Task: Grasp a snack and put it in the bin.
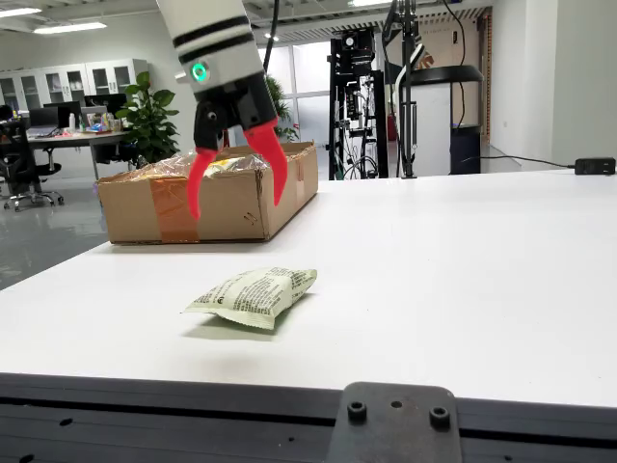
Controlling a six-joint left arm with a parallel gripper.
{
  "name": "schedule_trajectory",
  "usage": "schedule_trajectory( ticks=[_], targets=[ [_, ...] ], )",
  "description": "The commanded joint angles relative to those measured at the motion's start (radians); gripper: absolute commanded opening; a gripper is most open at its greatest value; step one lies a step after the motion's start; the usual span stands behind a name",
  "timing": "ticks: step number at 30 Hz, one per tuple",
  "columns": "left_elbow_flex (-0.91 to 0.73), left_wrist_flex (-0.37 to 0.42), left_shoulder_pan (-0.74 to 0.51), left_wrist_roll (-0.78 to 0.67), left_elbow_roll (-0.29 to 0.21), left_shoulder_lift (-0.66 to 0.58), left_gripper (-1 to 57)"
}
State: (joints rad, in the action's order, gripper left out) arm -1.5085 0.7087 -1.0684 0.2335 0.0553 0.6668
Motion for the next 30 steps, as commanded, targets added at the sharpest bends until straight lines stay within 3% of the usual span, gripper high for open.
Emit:
schedule_trajectory(
  ticks=[1,15,30],
  targets=[
    [-0.002,-0.026,0.014,0.025,-0.013,0.028,43.1],
    [-0.016,-0.105,0.0,0.175,-0.079,0.129,45.3],
    [-0.019,-0.157,0.032,0.252,-0.079,0.154,47.9]
  ],
)
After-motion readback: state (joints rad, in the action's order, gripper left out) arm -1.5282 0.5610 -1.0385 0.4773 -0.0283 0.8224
